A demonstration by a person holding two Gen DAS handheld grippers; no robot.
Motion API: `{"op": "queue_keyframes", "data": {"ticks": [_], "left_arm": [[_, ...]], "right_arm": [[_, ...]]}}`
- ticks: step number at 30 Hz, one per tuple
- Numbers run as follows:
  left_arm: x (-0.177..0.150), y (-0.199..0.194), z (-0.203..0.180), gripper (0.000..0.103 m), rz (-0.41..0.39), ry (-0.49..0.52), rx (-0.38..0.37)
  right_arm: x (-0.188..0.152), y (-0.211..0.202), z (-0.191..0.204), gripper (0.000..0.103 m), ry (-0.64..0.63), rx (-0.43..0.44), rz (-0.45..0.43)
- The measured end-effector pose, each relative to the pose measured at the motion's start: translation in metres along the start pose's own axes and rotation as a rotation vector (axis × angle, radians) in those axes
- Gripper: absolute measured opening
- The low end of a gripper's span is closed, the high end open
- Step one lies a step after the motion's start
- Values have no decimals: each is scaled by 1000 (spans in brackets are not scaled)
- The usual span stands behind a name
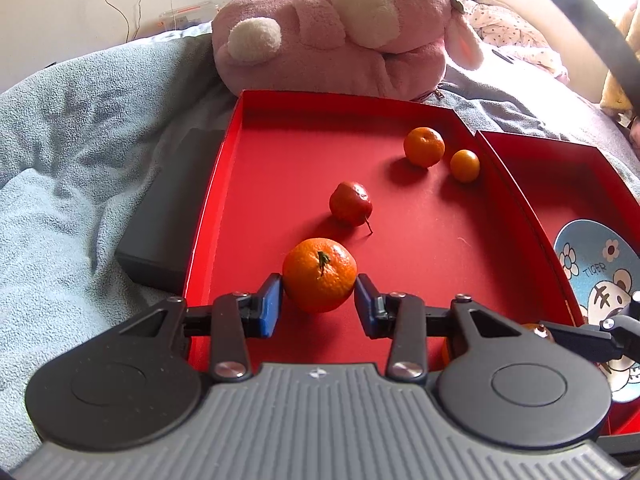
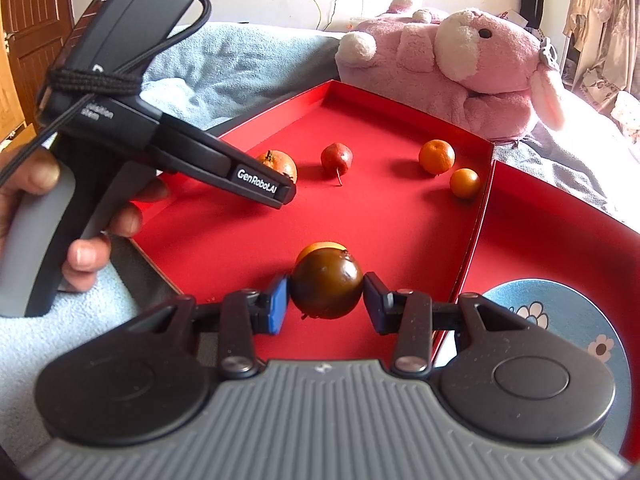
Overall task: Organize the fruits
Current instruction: 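Grasp the large tangerine with the left tool, then carry tangerine in left tool to tiger plate while right tool carries dark tomato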
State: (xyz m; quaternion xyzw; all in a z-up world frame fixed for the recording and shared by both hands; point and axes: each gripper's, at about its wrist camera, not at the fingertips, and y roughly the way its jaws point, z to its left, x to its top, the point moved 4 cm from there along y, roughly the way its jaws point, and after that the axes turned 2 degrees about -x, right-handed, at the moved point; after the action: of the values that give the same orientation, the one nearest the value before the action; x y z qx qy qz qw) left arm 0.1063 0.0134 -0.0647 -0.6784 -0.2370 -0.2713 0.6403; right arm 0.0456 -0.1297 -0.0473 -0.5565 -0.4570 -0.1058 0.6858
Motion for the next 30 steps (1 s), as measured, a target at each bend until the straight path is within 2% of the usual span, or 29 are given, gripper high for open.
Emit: {"op": "queue_keyframes", "data": {"ticks": [30], "left_arm": [[-3,-13,-3,45,-21,8,29]], "right_arm": [[-8,-35,-12,44,35,-17,-46]]}}
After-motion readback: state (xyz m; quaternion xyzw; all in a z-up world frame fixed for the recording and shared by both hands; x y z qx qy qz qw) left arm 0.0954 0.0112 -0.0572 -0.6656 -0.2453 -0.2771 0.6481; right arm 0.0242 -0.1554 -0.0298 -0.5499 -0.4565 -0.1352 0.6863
